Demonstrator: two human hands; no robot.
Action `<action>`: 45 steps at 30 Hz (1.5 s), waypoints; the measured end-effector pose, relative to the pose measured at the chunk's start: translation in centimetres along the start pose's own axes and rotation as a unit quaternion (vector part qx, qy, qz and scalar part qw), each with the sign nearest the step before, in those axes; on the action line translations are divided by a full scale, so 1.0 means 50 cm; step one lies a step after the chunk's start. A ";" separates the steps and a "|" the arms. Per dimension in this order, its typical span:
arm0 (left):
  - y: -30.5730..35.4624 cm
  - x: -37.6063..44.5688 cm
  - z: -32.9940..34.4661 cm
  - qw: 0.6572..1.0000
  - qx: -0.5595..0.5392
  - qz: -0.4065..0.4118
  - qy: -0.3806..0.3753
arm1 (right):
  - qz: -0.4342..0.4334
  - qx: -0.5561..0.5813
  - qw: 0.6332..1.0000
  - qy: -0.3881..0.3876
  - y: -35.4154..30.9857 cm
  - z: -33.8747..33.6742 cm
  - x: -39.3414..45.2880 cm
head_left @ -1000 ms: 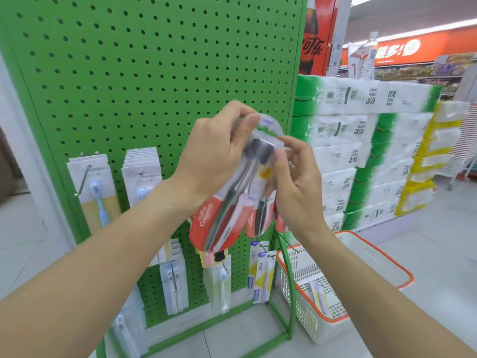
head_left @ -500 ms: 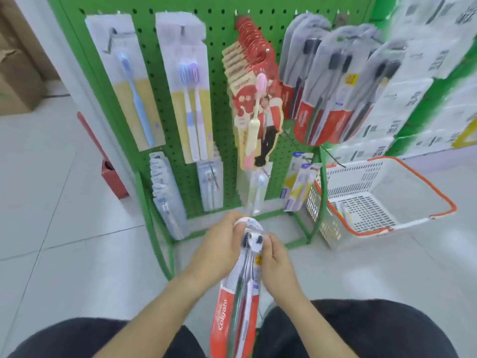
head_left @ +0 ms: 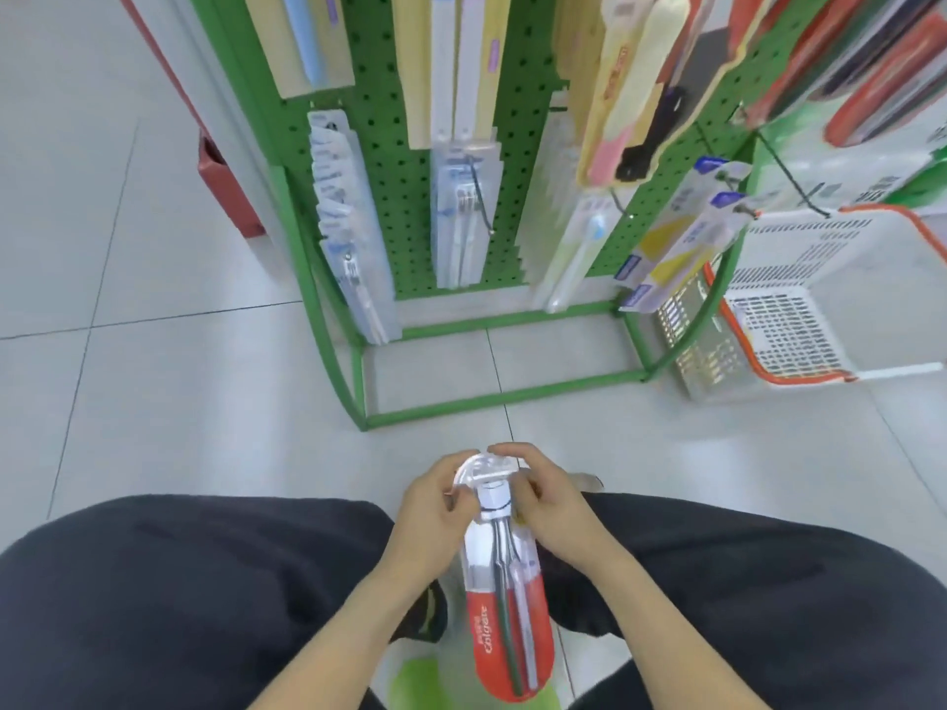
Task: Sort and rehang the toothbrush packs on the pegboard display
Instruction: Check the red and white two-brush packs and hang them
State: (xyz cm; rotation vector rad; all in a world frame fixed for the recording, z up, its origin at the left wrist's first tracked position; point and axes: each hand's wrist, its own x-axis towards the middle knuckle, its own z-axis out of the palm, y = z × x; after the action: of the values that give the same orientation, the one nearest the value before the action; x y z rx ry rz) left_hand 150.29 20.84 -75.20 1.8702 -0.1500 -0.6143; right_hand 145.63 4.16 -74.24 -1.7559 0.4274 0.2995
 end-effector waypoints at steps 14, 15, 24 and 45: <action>0.006 0.017 0.026 0.995 0.033 0.003 -0.093 | 0.038 0.021 0.995 0.089 0.036 -0.025 0.012; 0.005 0.015 0.030 0.996 0.022 0.000 -0.091 | 0.040 0.023 0.994 0.096 0.038 -0.028 0.011; 0.017 0.006 0.023 0.992 0.032 -0.051 -0.112 | 0.044 0.081 0.978 0.189 0.051 -0.041 0.006; 0.008 0.003 0.030 0.984 0.031 -0.044 -0.168 | 0.034 0.042 0.989 0.136 0.039 -0.078 -0.014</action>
State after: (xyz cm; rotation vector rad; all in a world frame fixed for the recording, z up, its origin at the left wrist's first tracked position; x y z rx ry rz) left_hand 149.75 19.37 -75.27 1.8280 -0.3122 -0.9953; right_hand 144.07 0.10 -74.77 -1.7063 0.6883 0.0869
